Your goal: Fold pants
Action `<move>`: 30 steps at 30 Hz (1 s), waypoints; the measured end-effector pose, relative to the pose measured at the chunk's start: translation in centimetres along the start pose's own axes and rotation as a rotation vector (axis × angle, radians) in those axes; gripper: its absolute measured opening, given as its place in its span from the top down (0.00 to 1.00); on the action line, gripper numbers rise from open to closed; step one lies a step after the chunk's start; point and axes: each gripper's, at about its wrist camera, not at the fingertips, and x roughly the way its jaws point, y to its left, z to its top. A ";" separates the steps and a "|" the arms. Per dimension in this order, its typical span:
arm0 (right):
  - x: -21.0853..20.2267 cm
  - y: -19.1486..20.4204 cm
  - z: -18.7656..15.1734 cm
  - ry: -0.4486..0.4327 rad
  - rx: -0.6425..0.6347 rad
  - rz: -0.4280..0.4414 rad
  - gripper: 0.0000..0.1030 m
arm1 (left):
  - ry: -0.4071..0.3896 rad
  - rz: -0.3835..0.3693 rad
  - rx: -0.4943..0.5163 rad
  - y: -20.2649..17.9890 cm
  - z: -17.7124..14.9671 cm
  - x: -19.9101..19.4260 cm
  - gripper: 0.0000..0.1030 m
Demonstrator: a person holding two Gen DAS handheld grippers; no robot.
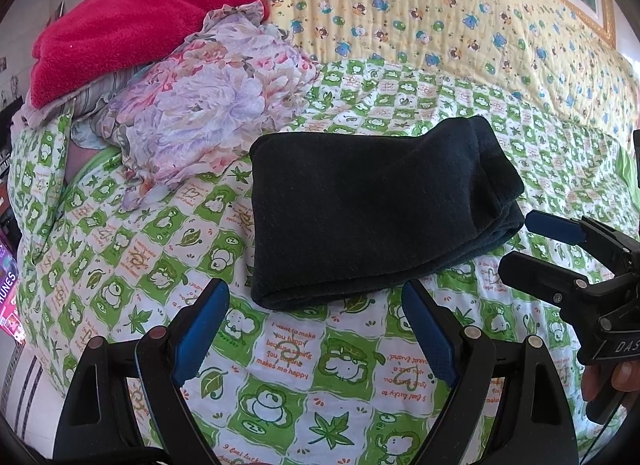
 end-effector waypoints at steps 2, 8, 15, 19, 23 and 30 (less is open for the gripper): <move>0.0 0.0 0.1 0.000 -0.001 0.001 0.14 | -0.001 0.000 -0.001 0.0 0.0 0.0 0.14; 0.0 0.2 0.1 -0.004 -0.002 -0.001 0.14 | -0.003 0.003 -0.004 0.1 0.0 0.0 0.14; -0.1 0.2 0.5 -0.011 -0.005 -0.001 0.14 | -0.011 0.006 -0.004 0.2 0.2 -0.3 0.14; -0.2 0.3 0.6 -0.014 -0.008 -0.001 0.14 | -0.014 0.008 -0.007 0.2 0.3 -0.4 0.14; -0.3 0.3 0.8 -0.019 -0.011 -0.003 0.14 | -0.016 0.007 -0.011 0.3 0.5 -0.4 0.14; -0.5 0.0 1.3 -0.033 -0.009 -0.014 0.14 | -0.044 0.016 -0.011 0.5 1.6 -0.5 0.14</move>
